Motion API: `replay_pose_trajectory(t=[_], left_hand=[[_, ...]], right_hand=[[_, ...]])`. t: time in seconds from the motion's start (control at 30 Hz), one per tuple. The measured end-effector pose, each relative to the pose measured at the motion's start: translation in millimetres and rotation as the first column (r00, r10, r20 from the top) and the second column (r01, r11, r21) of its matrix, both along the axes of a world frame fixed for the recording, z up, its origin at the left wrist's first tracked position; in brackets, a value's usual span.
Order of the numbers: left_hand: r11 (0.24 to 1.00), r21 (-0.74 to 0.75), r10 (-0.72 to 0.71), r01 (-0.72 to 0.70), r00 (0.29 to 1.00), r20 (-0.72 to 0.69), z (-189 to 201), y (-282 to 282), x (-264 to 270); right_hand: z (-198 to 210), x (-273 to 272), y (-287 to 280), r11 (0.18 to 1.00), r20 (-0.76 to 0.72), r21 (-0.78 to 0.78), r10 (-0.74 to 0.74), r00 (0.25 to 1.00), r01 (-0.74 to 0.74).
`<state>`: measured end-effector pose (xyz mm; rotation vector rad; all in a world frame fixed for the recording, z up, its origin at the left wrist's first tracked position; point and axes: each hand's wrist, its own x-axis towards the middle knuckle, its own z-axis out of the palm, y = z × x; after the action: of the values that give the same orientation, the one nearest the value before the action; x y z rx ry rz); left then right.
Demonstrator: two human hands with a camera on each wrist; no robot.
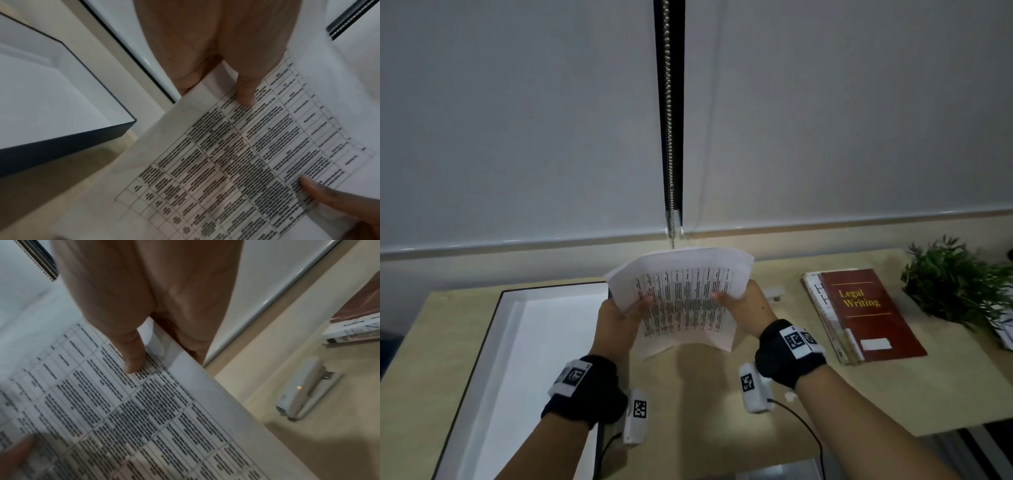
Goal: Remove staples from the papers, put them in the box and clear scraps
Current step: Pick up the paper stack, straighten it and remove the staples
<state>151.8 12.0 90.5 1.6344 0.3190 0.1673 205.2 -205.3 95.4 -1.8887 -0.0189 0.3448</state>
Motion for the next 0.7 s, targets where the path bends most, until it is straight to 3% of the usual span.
replay_pose_trajectory(t=[0.1,0.23,0.33,0.4,0.47,0.57,0.7], left_hand=[[1.0,0.029,0.009,-0.01,1.0,0.015,16,1,9],[0.954,0.298,-0.047,0.044,0.999,0.003,12,29,22],[0.925,0.372,-0.036,0.073,0.994,-0.106,9,43,21],[0.909,0.399,-0.052,0.121,0.983,-0.179,5,50,16],[0.904,0.402,-0.049,0.146,0.969,-0.241,1,55,9],[0.898,0.404,-0.048,0.172,0.953,-0.299,-6,58,-1],[0.88,0.417,-0.073,0.229,0.932,-0.356,-13,61,-14]], right_hand=[[16,14,-3,0.997,0.037,0.037,0.072,0.997,-0.074],[21,49,-19,0.96,-0.064,0.069,0.276,0.959,-0.272],[-3,83,-39,0.914,-0.2,-0.152,0.344,0.918,-0.376],[-22,97,-49,0.789,-0.242,-0.458,0.334,0.911,-0.411],[-46,104,-56,0.563,-0.266,-0.706,0.349,0.898,-0.429],[-84,107,-58,0.318,-0.37,-0.813,0.364,0.855,-0.487],[-117,103,-61,0.151,-0.323,-0.899,0.406,0.855,-0.412]])
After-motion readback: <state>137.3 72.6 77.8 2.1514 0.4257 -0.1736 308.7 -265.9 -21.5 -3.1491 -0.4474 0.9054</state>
